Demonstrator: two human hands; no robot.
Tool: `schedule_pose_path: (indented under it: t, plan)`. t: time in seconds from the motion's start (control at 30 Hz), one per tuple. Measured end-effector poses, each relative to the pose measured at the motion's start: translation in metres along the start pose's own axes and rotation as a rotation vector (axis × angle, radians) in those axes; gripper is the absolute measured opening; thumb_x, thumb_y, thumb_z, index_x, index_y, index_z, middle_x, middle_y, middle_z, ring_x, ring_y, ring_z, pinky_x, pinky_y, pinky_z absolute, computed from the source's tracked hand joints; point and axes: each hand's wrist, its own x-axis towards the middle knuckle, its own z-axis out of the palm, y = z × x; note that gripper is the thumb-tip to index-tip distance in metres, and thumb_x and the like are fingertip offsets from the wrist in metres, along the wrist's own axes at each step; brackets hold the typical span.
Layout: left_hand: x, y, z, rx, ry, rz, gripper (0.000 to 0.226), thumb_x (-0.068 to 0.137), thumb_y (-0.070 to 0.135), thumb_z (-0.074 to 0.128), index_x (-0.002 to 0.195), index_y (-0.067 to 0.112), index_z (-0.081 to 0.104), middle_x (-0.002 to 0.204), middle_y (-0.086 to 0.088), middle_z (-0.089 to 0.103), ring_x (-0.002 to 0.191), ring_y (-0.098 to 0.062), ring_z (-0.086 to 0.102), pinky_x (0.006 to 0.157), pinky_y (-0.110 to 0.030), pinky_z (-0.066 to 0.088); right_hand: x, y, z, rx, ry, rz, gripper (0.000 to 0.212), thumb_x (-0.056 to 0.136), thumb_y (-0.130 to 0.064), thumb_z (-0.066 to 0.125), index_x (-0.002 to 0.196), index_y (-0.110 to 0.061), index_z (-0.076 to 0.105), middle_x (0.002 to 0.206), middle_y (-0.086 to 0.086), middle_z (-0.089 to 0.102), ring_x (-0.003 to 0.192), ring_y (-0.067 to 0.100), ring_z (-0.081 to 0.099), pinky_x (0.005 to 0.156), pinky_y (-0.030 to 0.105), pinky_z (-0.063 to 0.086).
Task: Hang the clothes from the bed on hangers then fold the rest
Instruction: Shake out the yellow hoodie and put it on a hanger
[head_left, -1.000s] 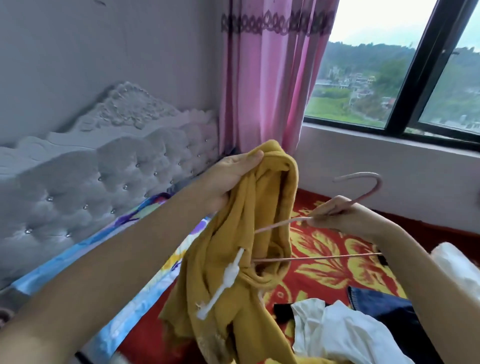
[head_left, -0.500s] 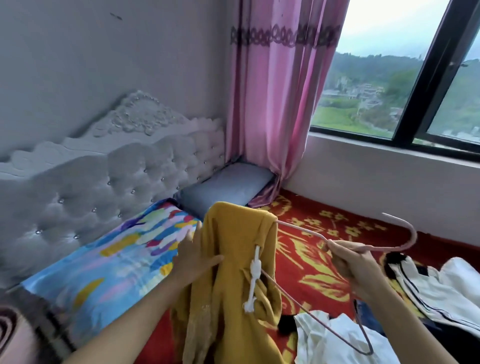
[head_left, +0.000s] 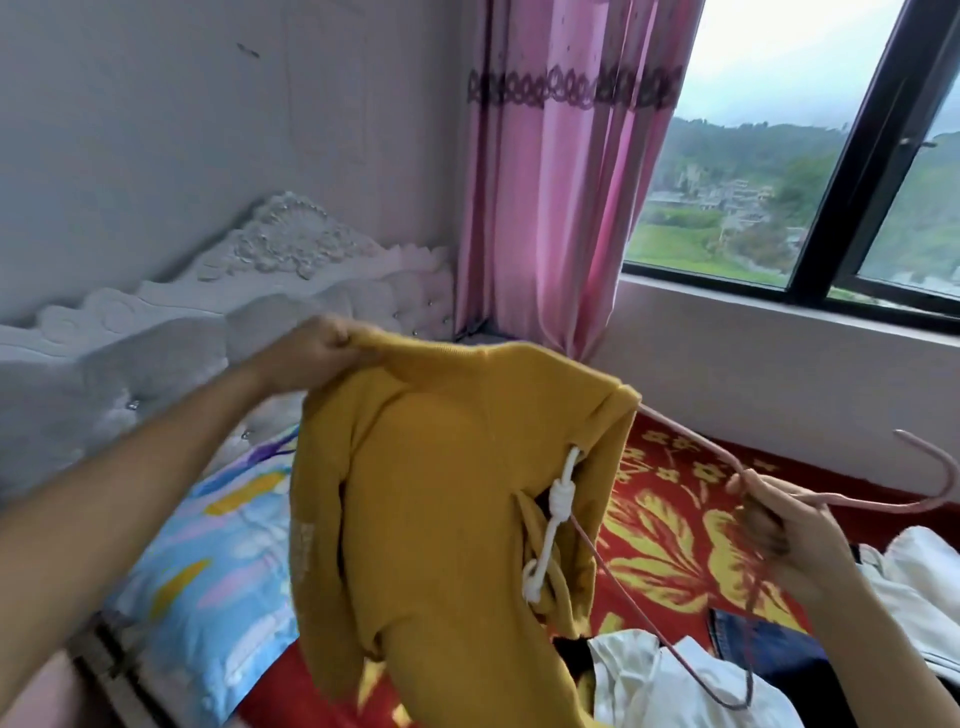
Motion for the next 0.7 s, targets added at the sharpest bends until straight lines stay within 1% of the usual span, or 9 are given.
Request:
schedule_pose_path:
  t: [0.07,0.13,0.23,0.3,0.4,0.53,0.63,0.67,0.7]
  plan:
    - [0.021,0.029,-0.023,0.026,0.053,0.036,0.034,0.088,0.013,0.061,0.062,0.033,0.064,0.055,0.017,0.062,0.053,0.007,0.053,0.054,-0.008,0.044,0.001,-0.009,0.001,0.056,-0.015,-0.033,0.048,0.094,-0.011,0.035,0.061,-0.009,0.070,0.048,0.001,0.006,0.044,0.017,-0.007,0.044,0.018,-0.004]
    - [0.035,0.057,-0.037,-0.089,0.088,0.094,0.039,0.087,0.013,0.061,0.053,0.031,0.068,0.054,0.016,0.062,0.050,0.005,0.055,0.050,-0.009,0.044,0.003,-0.016,0.000,0.093,-0.038,-0.071,0.046,0.092,-0.014,0.035,0.063,-0.009,0.070,0.047,0.001,0.006,0.043,0.017,-0.004,0.040,0.018,0.000]
    - [0.048,0.094,-0.044,-0.161,0.124,0.177,0.024,0.085,0.023,0.062,0.063,0.033,0.068,0.058,0.023,0.064,0.056,0.008,0.059,0.050,-0.004,0.042,0.003,-0.016,0.004,0.075,-0.091,-0.055,0.038,0.084,-0.018,0.039,0.064,-0.008,0.070,0.047,0.003,0.007,0.041,0.012,0.004,0.039,0.016,0.008]
    - [0.054,0.110,-0.040,-0.077,0.051,0.209,0.012,0.084,0.025,0.065,0.075,0.032,0.067,0.066,0.026,0.067,0.065,0.010,0.061,0.054,-0.003,0.043,0.003,-0.011,0.008,0.000,-0.170,0.025,0.035,0.082,-0.015,0.041,0.061,-0.007,0.068,0.045,0.002,0.008,0.039,0.009,0.006,0.041,0.014,0.009]
    - [0.057,0.115,-0.033,0.024,-0.048,0.224,0.014,0.084,0.018,0.065,0.078,0.031,0.069,0.076,0.021,0.070,0.071,0.007,0.062,0.062,-0.005,0.046,0.003,-0.004,0.007,-0.083,-0.245,0.097,0.035,0.085,-0.008,0.041,0.059,-0.003,0.065,0.040,-0.004,0.021,0.034,0.001,0.017,0.039,0.010,0.013]
    - [0.049,0.107,-0.039,-0.035,0.013,0.216,0.015,0.087,0.018,0.061,0.078,0.029,0.066,0.068,0.026,0.066,0.068,0.010,0.061,0.056,-0.003,0.044,0.001,0.006,-0.003,0.056,-0.215,0.107,0.036,0.085,-0.008,0.041,0.061,0.000,0.067,0.047,-0.002,0.008,0.041,0.004,0.006,0.042,0.011,0.009]
    - [0.044,0.106,-0.045,-0.145,0.048,0.230,0.009,0.084,0.023,0.061,0.080,0.026,0.067,0.068,0.025,0.067,0.068,0.010,0.062,0.055,-0.004,0.044,-0.003,0.020,0.007,0.318,-0.331,0.161,0.025,0.079,-0.011,0.053,0.069,0.008,0.065,0.047,-0.006,0.005,0.045,0.004,-0.003,0.044,0.013,0.006]
    - [0.043,0.110,-0.044,-0.151,0.037,0.233,0.006,0.082,0.027,0.061,0.080,0.027,0.067,0.070,0.025,0.068,0.069,0.009,0.062,0.056,-0.004,0.045,-0.002,0.019,0.013,0.272,-0.341,0.183,0.024,0.078,-0.013,0.054,0.067,0.005,0.066,0.044,-0.005,0.009,0.041,0.004,0.000,0.041,0.011,0.010]
    - [0.043,0.112,-0.042,-0.136,0.011,0.231,0.006,0.079,0.030,0.062,0.081,0.028,0.068,0.072,0.024,0.069,0.071,0.009,0.062,0.058,-0.004,0.045,-0.001,0.016,0.019,0.115,-0.327,0.168,0.025,0.077,-0.016,0.054,0.063,0.000,0.066,0.041,-0.004,0.015,0.037,0.004,0.005,0.038,0.010,0.014]
